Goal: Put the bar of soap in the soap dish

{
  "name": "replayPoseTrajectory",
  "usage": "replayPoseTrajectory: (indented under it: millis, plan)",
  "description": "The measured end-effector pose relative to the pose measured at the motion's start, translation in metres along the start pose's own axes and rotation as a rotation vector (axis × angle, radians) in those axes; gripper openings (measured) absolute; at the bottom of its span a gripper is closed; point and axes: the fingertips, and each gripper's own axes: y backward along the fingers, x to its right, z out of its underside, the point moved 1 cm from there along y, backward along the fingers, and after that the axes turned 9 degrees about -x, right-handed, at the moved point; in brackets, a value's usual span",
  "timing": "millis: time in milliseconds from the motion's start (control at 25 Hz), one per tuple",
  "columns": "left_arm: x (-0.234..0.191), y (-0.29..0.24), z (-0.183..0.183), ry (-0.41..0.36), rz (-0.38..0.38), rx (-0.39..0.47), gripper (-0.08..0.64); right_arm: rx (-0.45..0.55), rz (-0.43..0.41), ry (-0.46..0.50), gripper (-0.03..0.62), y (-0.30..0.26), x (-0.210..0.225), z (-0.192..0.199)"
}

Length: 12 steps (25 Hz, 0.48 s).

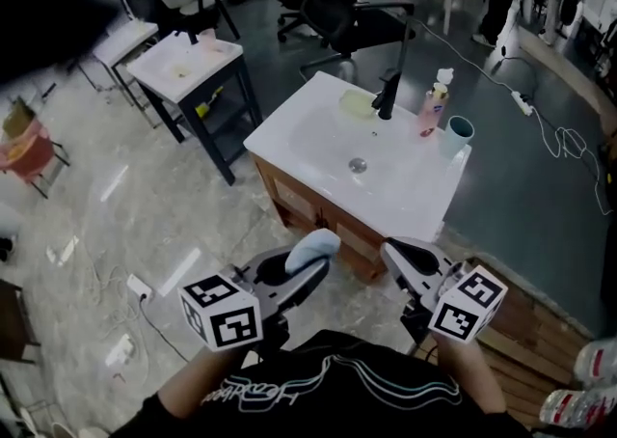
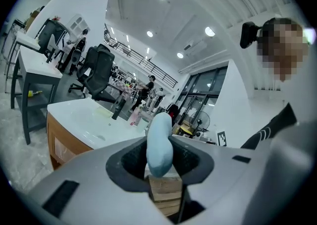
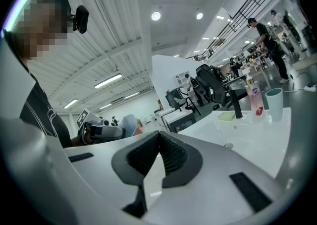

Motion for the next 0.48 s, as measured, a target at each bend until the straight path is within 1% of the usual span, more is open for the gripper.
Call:
replayPoseTrajectory:
  millis: [200, 480]
  plan:
    - [0.001, -0.009, -0.013, -0.029, -0.009, -0.002, 0.138, 0.024, 0.004, 0.015, 0.027, 0.004, 0.013, -0.016]
    - [0.000, -0.012, -0.021, -0.036, -0.006, 0.002, 0.138, 0.036, 0.000, 0.020, 0.026, 0.004, 0.018, -0.022]
